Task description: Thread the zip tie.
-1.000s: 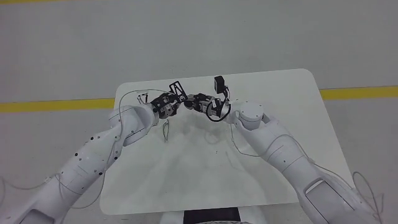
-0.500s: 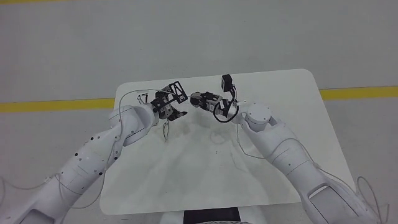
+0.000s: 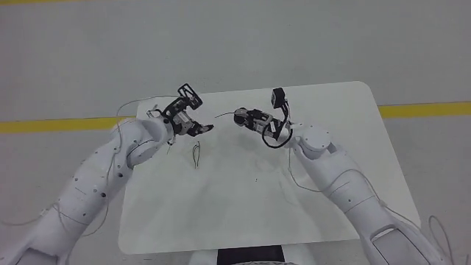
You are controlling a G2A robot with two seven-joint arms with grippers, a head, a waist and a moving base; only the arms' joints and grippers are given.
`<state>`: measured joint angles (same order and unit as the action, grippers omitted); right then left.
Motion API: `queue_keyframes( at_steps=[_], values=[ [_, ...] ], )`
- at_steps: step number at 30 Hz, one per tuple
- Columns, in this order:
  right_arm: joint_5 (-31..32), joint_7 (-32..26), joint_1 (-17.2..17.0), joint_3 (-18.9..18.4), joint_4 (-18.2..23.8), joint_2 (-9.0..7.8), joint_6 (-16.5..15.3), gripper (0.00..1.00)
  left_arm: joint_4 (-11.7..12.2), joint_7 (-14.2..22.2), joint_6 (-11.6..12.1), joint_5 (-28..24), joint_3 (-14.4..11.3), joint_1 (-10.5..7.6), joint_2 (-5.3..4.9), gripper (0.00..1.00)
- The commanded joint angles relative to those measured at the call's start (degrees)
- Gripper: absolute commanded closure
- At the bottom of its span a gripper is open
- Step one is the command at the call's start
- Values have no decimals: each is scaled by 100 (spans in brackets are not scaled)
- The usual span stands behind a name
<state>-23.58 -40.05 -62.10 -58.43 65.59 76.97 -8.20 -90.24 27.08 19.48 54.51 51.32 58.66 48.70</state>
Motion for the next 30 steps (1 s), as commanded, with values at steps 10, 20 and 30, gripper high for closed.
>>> queue_keyframes(
  at_steps=[10, 20, 30],
  values=[
    [139, -228, -119, -144, 136, -65, -245, 100, 132, 210, 0, -2268, -89, -235, -308, 0],
    [-167, -712, -266, -285, 188, -98, -853, 100, 522, 852, 0, -5139, 21, -199, -270, 0],
    [-413, -1120, -129, -243, -85, -54, -1128, 100, 1521, 2054, 0, -6715, 194, -340, -89, 0]
  ],
)
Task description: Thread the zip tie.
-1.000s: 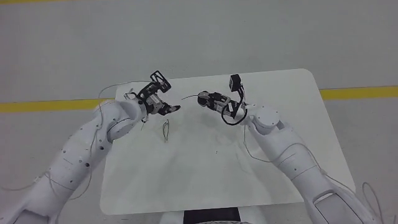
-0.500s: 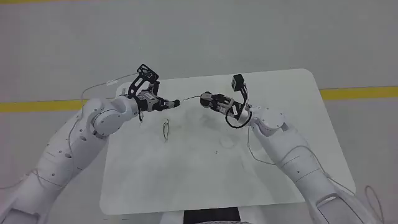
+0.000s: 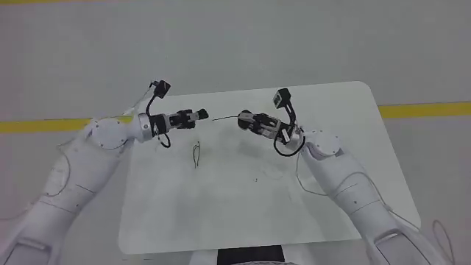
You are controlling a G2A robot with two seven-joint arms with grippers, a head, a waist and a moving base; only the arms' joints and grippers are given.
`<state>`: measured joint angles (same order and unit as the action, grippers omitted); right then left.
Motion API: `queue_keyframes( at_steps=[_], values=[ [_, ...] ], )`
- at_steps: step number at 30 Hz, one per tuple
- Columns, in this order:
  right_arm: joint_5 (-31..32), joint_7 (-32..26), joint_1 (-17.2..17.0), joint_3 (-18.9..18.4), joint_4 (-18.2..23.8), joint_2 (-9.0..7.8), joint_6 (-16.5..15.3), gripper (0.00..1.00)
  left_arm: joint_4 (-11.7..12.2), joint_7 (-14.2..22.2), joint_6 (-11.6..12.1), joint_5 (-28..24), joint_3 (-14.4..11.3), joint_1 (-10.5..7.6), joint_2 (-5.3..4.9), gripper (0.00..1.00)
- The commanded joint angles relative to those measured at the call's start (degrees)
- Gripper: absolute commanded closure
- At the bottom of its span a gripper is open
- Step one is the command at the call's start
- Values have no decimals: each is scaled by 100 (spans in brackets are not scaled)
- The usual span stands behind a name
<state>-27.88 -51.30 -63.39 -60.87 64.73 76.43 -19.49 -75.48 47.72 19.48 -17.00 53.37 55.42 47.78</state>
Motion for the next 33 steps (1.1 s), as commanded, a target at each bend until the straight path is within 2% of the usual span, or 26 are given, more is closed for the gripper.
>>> queue_keyframes(
  at_steps=[1, 7, 8, 10, 12, 14, 18, 22, 24, 33],
  values=[
    [17, 6, 0, 2, 1, 0, 1, 100, 45, -10, 0, 435, -11, -17, 3, 0],
    [17, 6, 0, 2, 1, 0, 1, 100, 36, -22, 0, 422, -16, -6, 5, 0],
    [26, 34, -20, 7, 25, 0, 7, 100, 44, 69, 0, 211, -45, 36, 22, 0],
    [67, 33, -55, 25, 44, -3, 19, 100, 196, 381, 0, -164, -63, -6, 50, 0],
    [-166, -248, -65, 49, 38, 8, 1, 100, 354, 899, 0, -898, -55, -28, 111, 0],
    [-372, -487, -39, 44, -23, 23, 1, 100, 586, 1268, 0, -1255, -18, -83, 165, 0],
    [-604, -859, 49, 67, -193, 81, 1, 100, 1076, 2124, 0, -2060, 32, -148, 355, 0],
    [-681, -1102, 146, 141, -348, 167, 1, 100, 1531, 2803, 0, -2433, 26, -270, 570, 0],
    [-688, -1175, 195, 183, -416, 207, 1, 100, 1760, 2801, 0, -2469, 24, -359, 678, 0],
    [-688, -1175, 195, 183, -416, 207, 1, 100, 1760, 2801, 0, -2469, 24, -359, 678, 0]
  ],
)
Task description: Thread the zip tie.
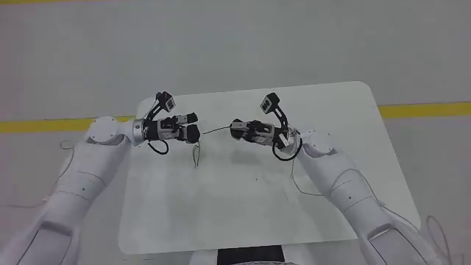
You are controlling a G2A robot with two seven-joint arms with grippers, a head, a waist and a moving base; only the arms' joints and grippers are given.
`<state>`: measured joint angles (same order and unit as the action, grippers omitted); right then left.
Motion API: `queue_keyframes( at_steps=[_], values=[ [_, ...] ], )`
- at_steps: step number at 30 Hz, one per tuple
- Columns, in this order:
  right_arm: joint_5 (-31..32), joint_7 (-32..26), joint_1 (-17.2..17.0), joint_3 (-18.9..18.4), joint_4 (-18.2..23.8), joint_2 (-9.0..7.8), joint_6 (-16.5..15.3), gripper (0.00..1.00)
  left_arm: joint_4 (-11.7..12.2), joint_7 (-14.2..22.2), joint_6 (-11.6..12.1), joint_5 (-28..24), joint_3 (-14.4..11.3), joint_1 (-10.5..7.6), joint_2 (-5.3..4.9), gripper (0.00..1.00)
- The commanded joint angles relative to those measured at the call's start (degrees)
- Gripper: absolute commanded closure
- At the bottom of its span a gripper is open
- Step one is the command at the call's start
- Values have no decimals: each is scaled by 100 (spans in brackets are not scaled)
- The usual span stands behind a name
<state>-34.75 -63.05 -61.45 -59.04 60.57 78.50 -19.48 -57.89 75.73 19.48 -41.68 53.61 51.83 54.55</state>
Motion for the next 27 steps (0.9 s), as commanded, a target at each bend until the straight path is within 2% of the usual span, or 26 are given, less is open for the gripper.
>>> queue_keyframes(
  at_steps=[1, 5, 7, 9, 12, 15, 20, 26, 27],
  values=[
    [0, 0, 0, 0, 0, 0, 0, 100, 0, 0, 0, 0, 0, 0, 0, 0],
    [0, 0, 0, 0, 0, 0, 0, 100, 0, 0, 0, 0, 0, 0, 0, 0],
    [62, 166, -62, 14, 104, -1, 43, 100, -121, -98, 0, 19, -31, 59, 10, 0],
    [127, 222, -94, 73, 182, 6, 76, 100, -187, 2, -23, -14, -72, 97, 21, 0],
    [116, 249, -82, 197, 200, 41, 81, 100, -154, 133, -10, -89, -144, 81, 56, 0],
    [51, 244, -37, 291, 150, 78, 35, 100, -90, 391, -1, -442, -214, 76, 116, 0],
    [-206, 89, 60, 421, -16, 146, 0, 100, -88, 391, 0, -912, -545, 20, 189, 0],
    [-203, 84, 70, 422, -21, 148, 0, 100, -87, 391, 0, -914, -547, 3, 188, 0],
    [-196, 118, 59, 422, -10, 148, 7, 100, -144, 284, -40, -885, -557, 33, 191, 0]
  ],
)
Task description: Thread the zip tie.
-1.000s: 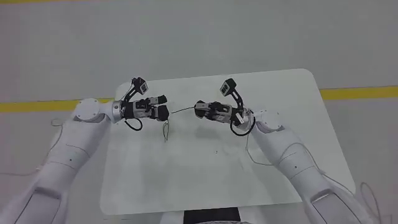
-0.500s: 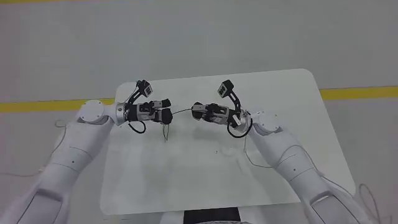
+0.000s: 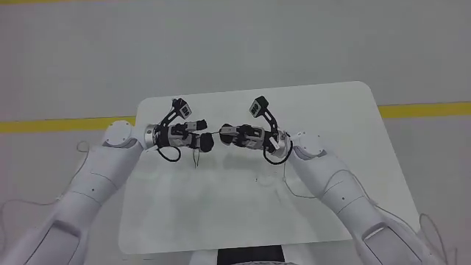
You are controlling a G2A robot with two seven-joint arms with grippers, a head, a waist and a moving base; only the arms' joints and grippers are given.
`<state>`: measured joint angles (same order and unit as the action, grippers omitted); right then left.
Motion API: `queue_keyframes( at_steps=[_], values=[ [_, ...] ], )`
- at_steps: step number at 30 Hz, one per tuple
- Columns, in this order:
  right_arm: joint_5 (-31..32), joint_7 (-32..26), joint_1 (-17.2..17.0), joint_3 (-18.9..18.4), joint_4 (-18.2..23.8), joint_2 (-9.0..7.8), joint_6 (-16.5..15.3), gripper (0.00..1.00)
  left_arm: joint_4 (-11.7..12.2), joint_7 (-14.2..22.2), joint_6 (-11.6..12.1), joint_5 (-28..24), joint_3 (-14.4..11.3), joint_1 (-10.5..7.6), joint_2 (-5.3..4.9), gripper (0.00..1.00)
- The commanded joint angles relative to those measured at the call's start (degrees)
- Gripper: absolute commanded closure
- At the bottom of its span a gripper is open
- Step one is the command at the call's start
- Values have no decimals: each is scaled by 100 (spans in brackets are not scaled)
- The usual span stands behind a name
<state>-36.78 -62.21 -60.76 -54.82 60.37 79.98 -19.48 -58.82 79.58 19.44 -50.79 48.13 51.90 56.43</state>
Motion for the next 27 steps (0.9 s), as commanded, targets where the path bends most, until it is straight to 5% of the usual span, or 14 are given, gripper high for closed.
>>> queue_keyframes(
  at_steps=[1, 9, 27],
  values=[
    [50, 134, -45, 2, 79, -2, 26, 100, -102, -182, -63, 89, -9, 41, 0, 0],
    [255, 334, -197, -64, 390, -46, 83, 100, -295, -228, -185, 180, 69, 138, -22, 0],
    [420, 533, -281, -198, 596, -101, 35, 100, -322, -107, -233, 95, 301, 231, -41, 0]
  ],
)
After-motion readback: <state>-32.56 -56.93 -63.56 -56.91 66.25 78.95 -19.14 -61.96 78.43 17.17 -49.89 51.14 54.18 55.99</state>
